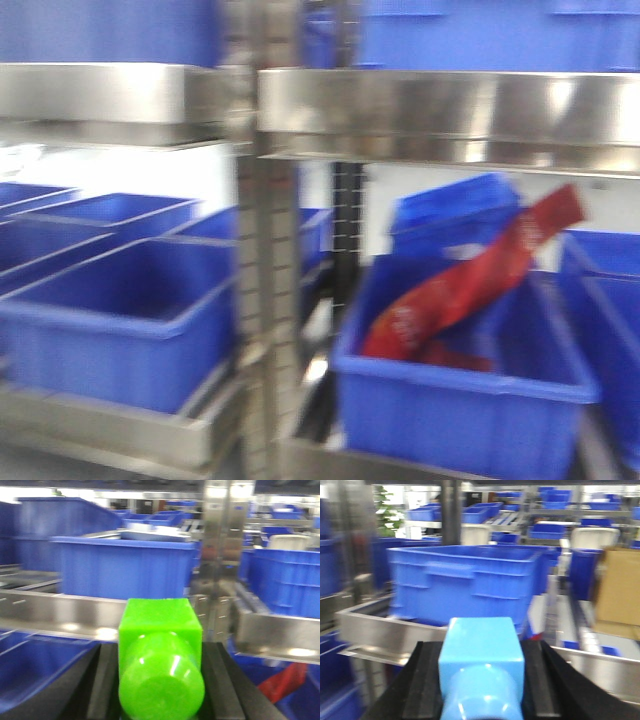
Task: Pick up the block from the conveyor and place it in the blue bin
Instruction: 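Drive the base to the shelving with blue bins, then lower both held blocks over the open blue bins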
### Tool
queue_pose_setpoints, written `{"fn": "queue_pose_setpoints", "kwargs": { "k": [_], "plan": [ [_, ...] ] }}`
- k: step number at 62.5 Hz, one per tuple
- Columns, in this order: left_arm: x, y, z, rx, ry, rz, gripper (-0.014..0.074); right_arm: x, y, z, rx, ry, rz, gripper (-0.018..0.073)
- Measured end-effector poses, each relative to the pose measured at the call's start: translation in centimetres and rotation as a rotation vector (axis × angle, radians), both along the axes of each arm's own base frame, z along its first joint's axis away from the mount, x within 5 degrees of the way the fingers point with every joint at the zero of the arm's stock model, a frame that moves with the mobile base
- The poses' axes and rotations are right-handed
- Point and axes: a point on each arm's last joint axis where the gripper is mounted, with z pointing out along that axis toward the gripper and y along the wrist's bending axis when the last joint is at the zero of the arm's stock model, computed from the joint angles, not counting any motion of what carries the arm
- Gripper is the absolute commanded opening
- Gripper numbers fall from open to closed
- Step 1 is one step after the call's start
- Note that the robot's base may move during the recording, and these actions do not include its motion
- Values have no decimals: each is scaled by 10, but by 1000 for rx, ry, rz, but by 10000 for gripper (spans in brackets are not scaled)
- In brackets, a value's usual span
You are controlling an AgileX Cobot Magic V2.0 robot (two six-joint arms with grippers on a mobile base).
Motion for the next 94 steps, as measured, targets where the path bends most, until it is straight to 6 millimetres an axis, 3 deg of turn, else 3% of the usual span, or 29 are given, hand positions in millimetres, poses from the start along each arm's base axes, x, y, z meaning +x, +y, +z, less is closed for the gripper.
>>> {"fn": "queue_pose_setpoints", "kwargs": {
  "k": [94],
  "plan": [
    [0, 0, 0, 0, 0, 0, -111, 0, 0, 0, 0, 0, 0, -162]
  ]
}}
